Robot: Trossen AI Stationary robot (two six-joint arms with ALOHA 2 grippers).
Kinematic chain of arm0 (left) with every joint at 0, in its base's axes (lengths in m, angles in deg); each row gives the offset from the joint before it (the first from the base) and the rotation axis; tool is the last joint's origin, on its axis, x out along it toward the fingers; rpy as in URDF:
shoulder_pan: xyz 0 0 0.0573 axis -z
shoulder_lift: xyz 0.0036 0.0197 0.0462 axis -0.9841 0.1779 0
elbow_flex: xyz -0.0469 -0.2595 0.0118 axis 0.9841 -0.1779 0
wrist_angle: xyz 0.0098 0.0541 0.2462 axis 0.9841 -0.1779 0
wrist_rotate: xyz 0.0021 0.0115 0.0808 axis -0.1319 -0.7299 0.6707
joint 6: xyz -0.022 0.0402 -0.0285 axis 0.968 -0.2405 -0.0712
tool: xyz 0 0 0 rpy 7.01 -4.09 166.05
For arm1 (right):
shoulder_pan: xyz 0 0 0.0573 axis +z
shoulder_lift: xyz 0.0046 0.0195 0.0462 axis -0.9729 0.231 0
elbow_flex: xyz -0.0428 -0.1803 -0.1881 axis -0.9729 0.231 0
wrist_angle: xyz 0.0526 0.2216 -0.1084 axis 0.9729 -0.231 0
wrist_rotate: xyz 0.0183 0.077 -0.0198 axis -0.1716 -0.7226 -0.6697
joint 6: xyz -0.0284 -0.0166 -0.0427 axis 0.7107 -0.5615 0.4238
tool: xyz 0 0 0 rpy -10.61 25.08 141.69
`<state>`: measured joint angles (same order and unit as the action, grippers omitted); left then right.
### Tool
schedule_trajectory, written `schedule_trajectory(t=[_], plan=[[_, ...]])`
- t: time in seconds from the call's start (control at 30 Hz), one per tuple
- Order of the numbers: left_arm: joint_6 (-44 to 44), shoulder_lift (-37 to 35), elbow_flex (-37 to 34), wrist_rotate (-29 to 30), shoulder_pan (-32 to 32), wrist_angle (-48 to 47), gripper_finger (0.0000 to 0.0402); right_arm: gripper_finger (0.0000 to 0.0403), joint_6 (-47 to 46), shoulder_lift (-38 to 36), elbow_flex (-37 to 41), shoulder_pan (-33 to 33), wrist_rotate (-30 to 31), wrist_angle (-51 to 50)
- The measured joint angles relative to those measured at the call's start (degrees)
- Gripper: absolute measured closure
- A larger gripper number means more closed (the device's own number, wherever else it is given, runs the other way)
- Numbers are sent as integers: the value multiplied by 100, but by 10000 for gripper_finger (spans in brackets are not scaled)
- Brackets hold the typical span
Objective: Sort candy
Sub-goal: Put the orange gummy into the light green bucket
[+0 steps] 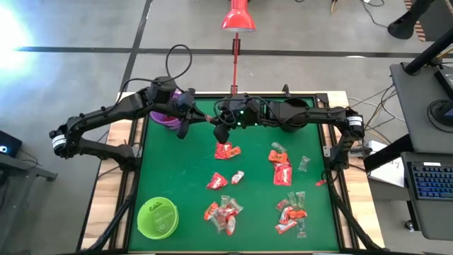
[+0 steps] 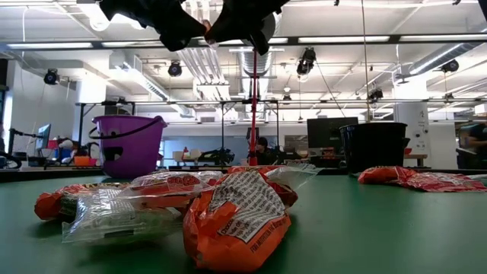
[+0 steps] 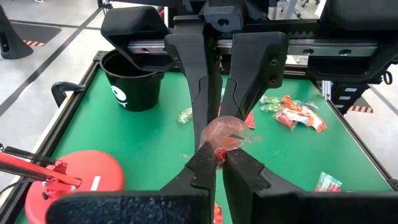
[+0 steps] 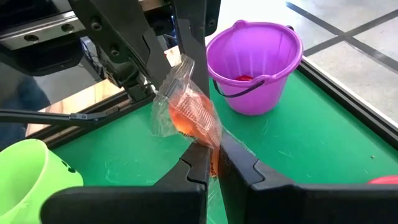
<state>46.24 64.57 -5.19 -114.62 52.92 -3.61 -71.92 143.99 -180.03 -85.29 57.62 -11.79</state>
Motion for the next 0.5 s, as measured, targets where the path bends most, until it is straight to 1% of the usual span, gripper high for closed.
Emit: schedule_trajectory(t=[0.17,0.23,0.33,0.5], plan=[[1,0,2,2,0,4,400,389,5,0,0,2,-3,0],[2,0,1,-3,2,7,400,382,3,2,0,-1,-90,5],[20,0,0,-9,4,24,401,359,-10,2,0,-13,-183,7],[25,0,2,-23,4,33,401,307,-60,13,2,-13,-184,5]])
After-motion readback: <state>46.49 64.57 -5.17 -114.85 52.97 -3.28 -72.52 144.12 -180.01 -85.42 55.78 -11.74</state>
